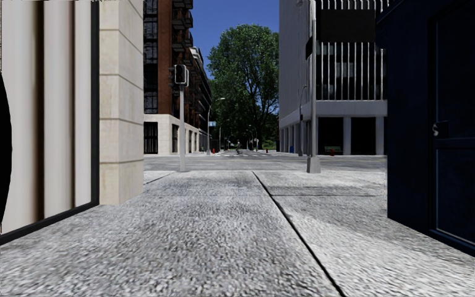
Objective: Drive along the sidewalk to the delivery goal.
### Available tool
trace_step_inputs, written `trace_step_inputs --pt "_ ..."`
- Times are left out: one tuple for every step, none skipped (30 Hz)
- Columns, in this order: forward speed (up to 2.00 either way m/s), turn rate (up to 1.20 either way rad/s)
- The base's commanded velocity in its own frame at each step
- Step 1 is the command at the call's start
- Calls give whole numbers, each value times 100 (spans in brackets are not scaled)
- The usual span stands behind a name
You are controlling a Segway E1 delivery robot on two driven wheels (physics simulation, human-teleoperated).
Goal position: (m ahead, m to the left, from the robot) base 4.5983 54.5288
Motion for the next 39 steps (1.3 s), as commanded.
trace_step_inputs --pt "200 0" --pt "200 0" --pt "200 0" --pt "200 0" --pt "200 0" --pt "200 0" --pt "200 0" --pt "200 0" --pt "200 0" --pt "200 0" --pt "200 0" --pt "200 0" --pt "200 0" --pt "200 0" --pt "200 0" --pt "200 0" --pt "200 0" --pt "200 0" --pt "200 0" --pt "200 0" --pt "200 0" --pt "200 0" --pt "200 0" --pt "200 0" --pt "200 0" --pt "200 0" --pt "200 0" --pt "200 0" --pt "200 0" --pt "200 0" --pt "200 0" --pt "200 7" --pt "200 17" --pt "200 25" --pt "200 25" --pt "200 35" --pt "200 38" --pt "200 38" --pt "200 38"
